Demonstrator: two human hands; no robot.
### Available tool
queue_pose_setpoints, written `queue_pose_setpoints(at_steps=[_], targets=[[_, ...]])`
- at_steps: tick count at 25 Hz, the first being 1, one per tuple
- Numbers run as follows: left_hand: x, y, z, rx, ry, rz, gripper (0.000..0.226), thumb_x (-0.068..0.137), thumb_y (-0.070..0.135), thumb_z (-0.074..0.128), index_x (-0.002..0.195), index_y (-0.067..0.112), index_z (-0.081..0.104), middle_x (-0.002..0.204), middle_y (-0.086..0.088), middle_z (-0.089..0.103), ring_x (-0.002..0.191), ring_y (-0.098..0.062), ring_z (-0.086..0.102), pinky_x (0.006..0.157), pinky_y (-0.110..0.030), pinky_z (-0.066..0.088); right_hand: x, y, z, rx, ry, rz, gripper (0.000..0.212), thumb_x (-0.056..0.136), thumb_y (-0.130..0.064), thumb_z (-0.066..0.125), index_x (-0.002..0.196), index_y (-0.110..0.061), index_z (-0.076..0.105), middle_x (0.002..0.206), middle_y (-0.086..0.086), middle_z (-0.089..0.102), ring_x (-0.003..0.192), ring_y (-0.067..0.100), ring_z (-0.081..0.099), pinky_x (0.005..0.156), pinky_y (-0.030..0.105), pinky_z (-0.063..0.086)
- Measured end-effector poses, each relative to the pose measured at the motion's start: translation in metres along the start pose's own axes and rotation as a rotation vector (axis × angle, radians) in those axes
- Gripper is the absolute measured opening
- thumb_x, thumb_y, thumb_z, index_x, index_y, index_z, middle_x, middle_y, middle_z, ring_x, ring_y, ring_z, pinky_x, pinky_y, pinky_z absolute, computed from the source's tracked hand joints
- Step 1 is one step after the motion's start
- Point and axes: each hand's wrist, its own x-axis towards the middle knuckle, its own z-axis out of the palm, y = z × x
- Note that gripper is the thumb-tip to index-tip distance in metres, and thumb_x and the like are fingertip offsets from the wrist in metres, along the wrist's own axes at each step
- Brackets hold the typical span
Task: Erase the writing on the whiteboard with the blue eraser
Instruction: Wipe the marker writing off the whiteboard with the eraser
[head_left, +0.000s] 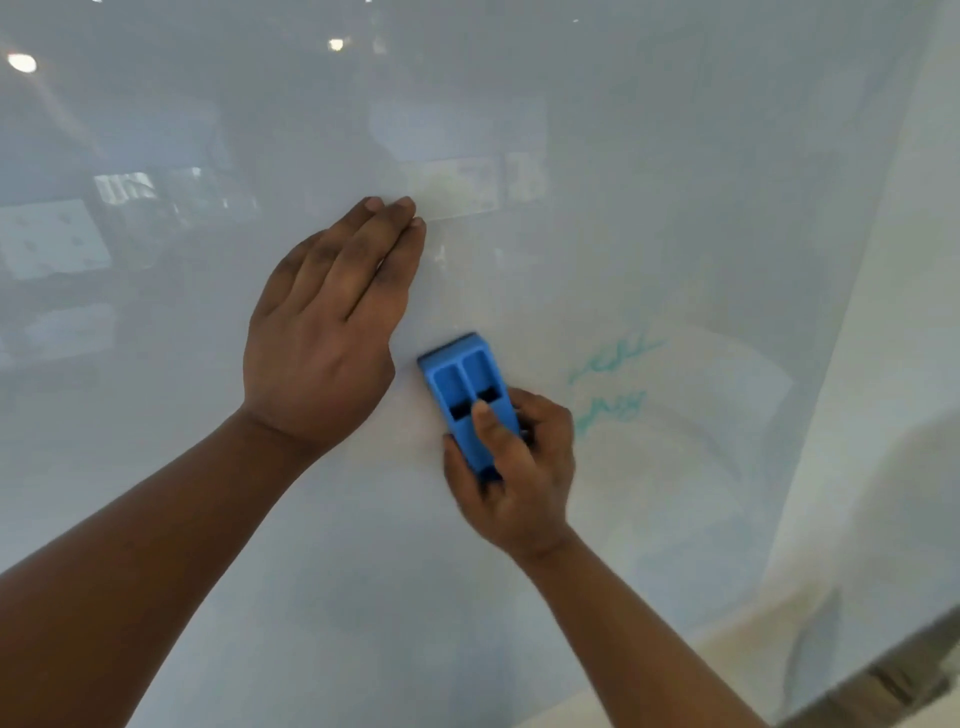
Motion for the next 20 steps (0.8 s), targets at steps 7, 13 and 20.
queue_pose_setpoints(at_steps=[7, 13, 20], targets=[[-0.002, 0.002, 0.003, 0.012, 0.039, 0.013, 0.046, 0.099, -0.007, 0.042, 0.142, 0.002, 0.055, 0.146, -0.013, 0.057, 0.139, -0.029, 0.052, 0.108, -0.039, 0.043, 0.034, 0.016, 0.002, -0.118, 0.384, 0.554, 0.047, 0.088, -0.033, 0.074, 0.128, -0.011, 0.062, 0.107, 0.02, 0.056, 0.103, 0.024, 0.056, 0.084, 0.035, 0.051], [-0.005, -0.001, 0.004, -0.037, 0.018, 0.009, 0.044, 0.103, -0.003, 0.042, 0.146, 0.004, 0.051, 0.148, -0.014, 0.055, 0.14, -0.03, 0.051, 0.109, -0.043, 0.043, -0.037, -0.032, 0.006, -0.14, 0.054, 0.314, 0.048, 0.085, -0.041, 0.073, 0.127, -0.024, 0.057, 0.119, 0.009, 0.055, 0.093, 0.026, 0.065, 0.066, 0.036, 0.059], [-0.005, 0.001, 0.004, 0.006, 0.021, 0.038, 0.042, 0.103, -0.003, 0.041, 0.142, 0.004, 0.055, 0.145, -0.013, 0.058, 0.139, -0.031, 0.052, 0.108, -0.044, 0.043, -0.003, -0.025, 0.016, -0.17, 0.282, 0.686, 0.062, 0.088, -0.046, 0.064, 0.142, -0.019, 0.052, 0.12, 0.013, 0.052, 0.11, 0.02, 0.054, 0.084, 0.03, 0.05]])
